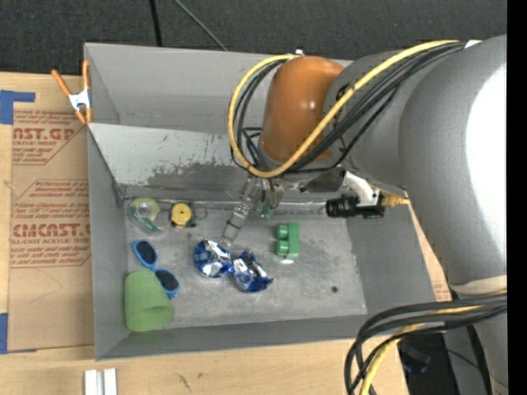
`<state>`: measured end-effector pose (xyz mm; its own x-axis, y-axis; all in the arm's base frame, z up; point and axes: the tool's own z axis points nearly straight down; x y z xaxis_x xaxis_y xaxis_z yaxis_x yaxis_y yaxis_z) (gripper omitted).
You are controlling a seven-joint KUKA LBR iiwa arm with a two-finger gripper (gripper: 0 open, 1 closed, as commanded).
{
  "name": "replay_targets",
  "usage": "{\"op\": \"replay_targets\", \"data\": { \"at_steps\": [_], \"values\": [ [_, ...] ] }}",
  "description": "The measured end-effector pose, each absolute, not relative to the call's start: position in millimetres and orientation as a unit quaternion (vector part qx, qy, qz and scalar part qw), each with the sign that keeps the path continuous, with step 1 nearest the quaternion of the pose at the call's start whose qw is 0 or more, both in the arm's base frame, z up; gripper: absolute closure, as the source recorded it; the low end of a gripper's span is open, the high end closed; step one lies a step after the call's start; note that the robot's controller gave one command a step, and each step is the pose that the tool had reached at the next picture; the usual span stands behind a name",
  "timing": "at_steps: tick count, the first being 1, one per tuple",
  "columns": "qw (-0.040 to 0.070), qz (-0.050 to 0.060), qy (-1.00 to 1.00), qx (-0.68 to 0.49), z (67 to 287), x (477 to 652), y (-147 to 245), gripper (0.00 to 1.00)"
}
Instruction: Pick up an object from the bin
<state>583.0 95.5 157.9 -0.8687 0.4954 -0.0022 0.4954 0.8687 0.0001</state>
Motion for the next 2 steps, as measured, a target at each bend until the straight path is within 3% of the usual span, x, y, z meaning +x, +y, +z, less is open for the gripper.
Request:
{"op": "replay_targets", "data": {
  "at_steps": [1, 2],
  "values": [
    [-0.005, -0.002, 0.978, 0.207, 64.9, 517.3, 92.8, 0.0],
    [0.0, 0.0, 0.978, 0.208, 69.7, 521.4, 93.3, 1.0]
  ]
}}
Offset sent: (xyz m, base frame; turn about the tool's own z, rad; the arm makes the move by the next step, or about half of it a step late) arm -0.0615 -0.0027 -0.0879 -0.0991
